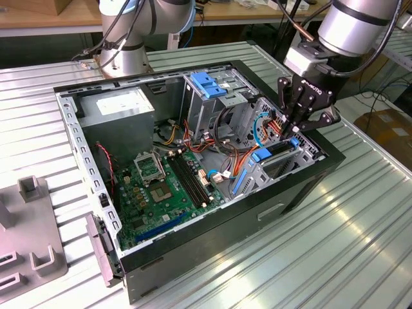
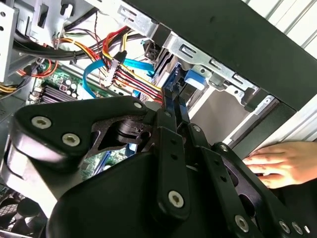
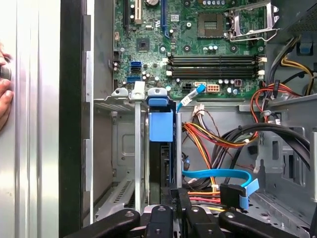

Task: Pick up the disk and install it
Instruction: 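Insert the first disk wire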

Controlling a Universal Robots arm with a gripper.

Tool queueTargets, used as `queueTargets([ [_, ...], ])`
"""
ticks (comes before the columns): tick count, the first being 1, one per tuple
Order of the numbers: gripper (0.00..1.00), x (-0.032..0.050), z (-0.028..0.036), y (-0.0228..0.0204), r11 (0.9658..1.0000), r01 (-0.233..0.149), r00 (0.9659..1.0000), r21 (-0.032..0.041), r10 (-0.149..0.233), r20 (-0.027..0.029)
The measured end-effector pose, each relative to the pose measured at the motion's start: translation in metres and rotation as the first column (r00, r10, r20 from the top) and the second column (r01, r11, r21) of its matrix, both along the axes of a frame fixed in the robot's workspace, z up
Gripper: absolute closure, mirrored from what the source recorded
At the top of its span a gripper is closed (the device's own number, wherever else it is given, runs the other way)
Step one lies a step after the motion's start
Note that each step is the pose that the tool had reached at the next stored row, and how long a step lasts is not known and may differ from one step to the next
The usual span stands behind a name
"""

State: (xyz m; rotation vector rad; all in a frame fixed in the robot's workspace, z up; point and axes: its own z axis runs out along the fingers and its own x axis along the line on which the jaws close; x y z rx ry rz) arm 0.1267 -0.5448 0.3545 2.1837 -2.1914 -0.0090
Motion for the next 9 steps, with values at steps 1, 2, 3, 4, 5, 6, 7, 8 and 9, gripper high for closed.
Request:
queueTargets([
  [1, 0.84, -0.0006, -0.0005, -0.0008, 1.0, -0.005, 1.0, 0.0007, 0.005, 0.0006],
  [2, 0.84, -0.0012, -0.0009, -0.0012, 1.0, -0.007, 1.0, 0.0015, 0.007, 0.0013],
  [3, 0.84, -0.0018, -0.0014, -0.0016, 1.0, -0.008, 1.0, 0.0022, 0.008, 0.0024],
  [4, 0.84, -0.0017, -0.0023, -0.0021, 1.0, -0.008, 1.0, 0.0026, 0.008, 0.003],
  [5, 0.84, -0.0018, -0.0028, -0.0024, 1.0, -0.008, 1.0, 0.0027, 0.008, 0.0031],
  [6, 0.84, -0.0018, -0.0032, -0.0032, 1.0, -0.008, 1.0, 0.0025, 0.008, 0.0031],
  [7, 0.84, -0.0019, -0.0039, -0.0042, 1.0, -0.008, 1.0, 0.0028, 0.008, 0.0031],
  [8, 0.84, -0.0019, -0.0041, -0.0044, 1.0, -0.009, 1.0, 0.003, 0.009, 0.0031],
  [9, 0.84, -0.0018, -0.0043, -0.0045, 0.9999, -0.01, 0.9999, 0.0031, 0.01, 0.0031],
])
